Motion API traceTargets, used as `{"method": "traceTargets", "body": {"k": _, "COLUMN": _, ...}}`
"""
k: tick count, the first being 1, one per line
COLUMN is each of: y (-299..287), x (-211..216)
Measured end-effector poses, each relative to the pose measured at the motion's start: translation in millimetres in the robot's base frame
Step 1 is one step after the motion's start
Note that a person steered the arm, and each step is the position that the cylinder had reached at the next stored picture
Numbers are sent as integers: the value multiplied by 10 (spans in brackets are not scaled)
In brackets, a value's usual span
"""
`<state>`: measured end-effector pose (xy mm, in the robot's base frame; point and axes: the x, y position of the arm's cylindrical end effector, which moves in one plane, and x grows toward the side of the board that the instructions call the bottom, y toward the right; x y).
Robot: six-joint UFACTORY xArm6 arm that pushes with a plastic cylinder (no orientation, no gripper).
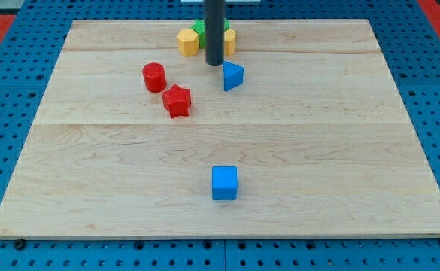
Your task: Move the red circle slightly to the left side of the board
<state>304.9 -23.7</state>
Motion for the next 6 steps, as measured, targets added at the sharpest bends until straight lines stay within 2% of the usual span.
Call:
{"method": "traceTargets", "body": {"k": 1, "y": -315, "x": 48}}
{"method": "traceTargets", "body": {"k": 4, "y": -709, "x": 454}}
{"method": "traceTargets", "body": {"k": 6, "y": -545, "x": 704}}
